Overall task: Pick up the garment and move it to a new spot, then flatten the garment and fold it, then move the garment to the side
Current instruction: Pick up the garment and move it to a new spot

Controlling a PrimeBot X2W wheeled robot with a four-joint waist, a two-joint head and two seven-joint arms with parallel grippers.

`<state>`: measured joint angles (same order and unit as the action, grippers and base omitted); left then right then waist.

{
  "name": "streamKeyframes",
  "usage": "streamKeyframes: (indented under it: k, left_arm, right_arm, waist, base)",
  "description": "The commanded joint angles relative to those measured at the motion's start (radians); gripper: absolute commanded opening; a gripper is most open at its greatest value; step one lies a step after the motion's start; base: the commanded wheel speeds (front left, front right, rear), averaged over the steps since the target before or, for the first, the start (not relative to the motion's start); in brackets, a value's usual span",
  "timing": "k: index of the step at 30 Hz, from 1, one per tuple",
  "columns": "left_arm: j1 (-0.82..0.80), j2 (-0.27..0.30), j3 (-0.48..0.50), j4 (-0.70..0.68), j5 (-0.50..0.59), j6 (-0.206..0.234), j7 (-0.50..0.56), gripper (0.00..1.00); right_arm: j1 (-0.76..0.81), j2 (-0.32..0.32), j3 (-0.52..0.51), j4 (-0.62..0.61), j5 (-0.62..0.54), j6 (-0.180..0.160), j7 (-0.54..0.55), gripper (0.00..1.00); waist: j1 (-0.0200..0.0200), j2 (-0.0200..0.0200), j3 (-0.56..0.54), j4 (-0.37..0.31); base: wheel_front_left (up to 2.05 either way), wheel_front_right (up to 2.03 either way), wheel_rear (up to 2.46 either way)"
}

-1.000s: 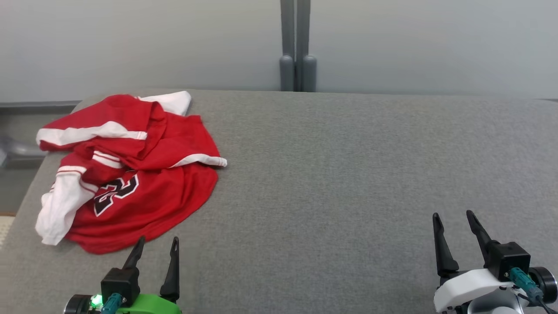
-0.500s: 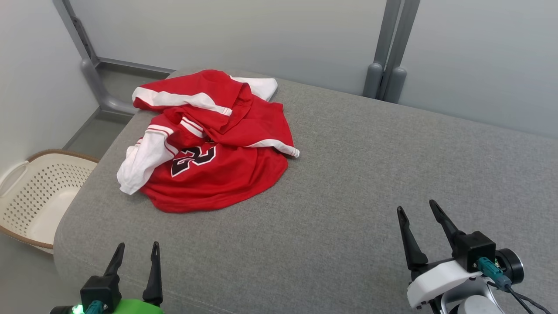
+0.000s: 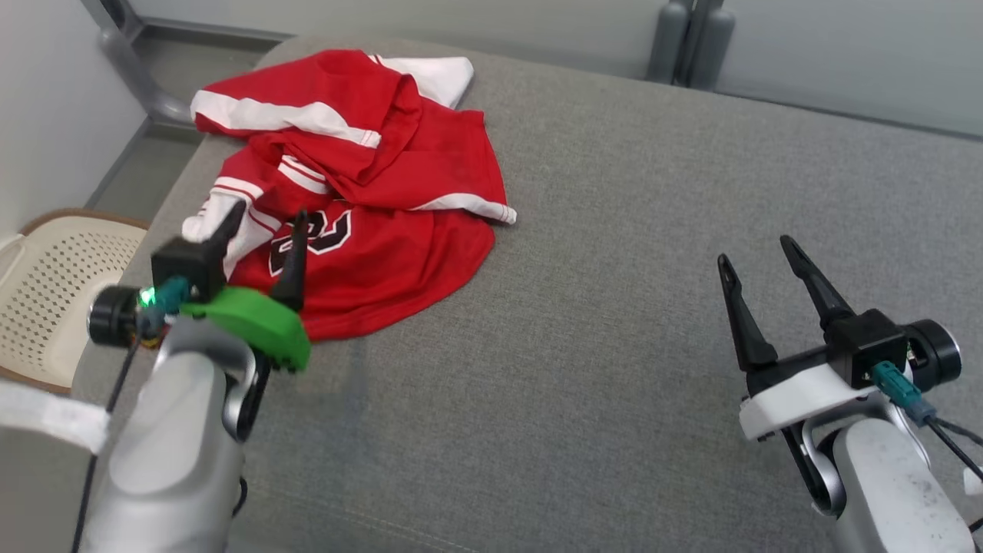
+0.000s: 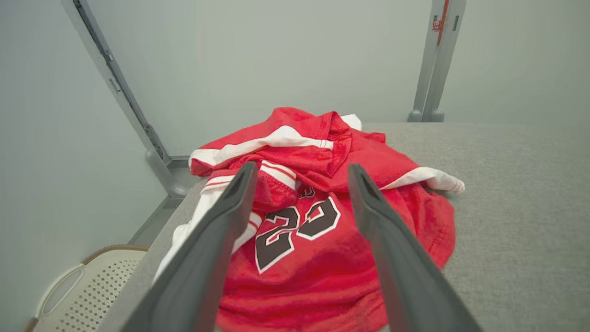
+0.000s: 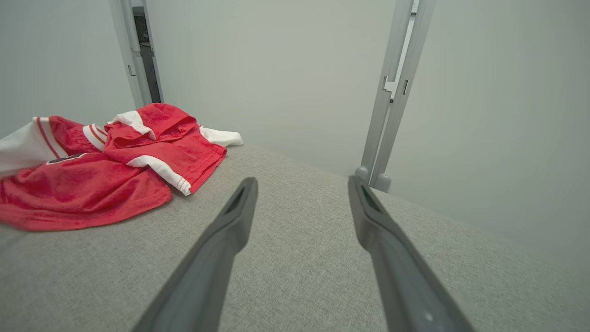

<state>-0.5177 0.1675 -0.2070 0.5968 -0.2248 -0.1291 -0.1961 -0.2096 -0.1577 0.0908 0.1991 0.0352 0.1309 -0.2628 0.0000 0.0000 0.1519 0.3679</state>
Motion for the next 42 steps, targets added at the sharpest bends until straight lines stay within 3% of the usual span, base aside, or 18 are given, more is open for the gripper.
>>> streamKeyframes:
  k: [1,11,18,20,21,22,32,42]
  left_arm:
    - [-0.082,0.014,-0.023,0.017,-0.03,-0.002,0.021,1.0]
    - [-0.414,0.141,-0.194,0.209,-0.119,0.0,0.157,1.0]
    - [-0.509,0.177,-0.183,0.375,-0.148,0.02,0.245,1.0]
    - [-0.52,0.181,-0.177,0.399,-0.151,0.024,0.241,0.95]
    - [-0.524,0.182,-0.181,0.407,-0.149,0.022,0.239,0.38]
    - [-0.525,0.181,-0.181,0.416,-0.152,0.022,0.24,0.0]
    - [-0.553,0.191,-0.161,0.413,-0.168,0.062,0.144,0.0]
    - [-0.575,0.243,-0.162,0.193,-0.209,0.02,0.189,0.0]
  right_arm:
    - [-0.038,-0.014,0.006,-0.009,-0.004,0.0,-0.003,1.0]
    - [-0.145,-0.027,0.067,-0.028,0.004,0.0,-0.003,1.0]
    - [-0.16,-0.002,0.069,-0.039,0.005,0.0,-0.003,1.0]
    - [-0.155,0.003,0.066,-0.037,0.007,0.0,-0.003,1.0]
    - [-0.151,0.004,0.062,-0.036,0.007,0.0,-0.003,1.0]
    - [-0.146,0.005,0.06,-0.034,0.006,0.0,-0.001,1.0]
    - [-0.096,0.034,0.052,-0.013,0.015,0.0,-0.001,1.0]
    - [-0.015,0.078,0.017,0.0,0.046,0.0,-0.002,1.0]
  waist:
    - [0.0,0.0,0.251,-0.153]
    - [0.0,0.0,0.427,-0.234]
    - [0.0,0.0,0.437,-0.259]
    - [0.0,0.0,0.431,-0.26]
    - [0.0,0.0,0.427,-0.26]
    - [0.0,0.0,0.421,-0.259]
    - [0.0,0.0,0.319,-0.245]
    - [0.0,0.0,0.156,-0.265]
  base:
    - [0.0,0.0,0.0]
    - [0.0,0.0,0.0]
    - [0.0,0.0,0.0]
    - [0.0,0.0,0.0]
    - [0.0,0.0,0.0]
    - [0.0,0.0,0.0]
    - [0.0,0.0,0.0]
    - [0.0,0.0,0.0]
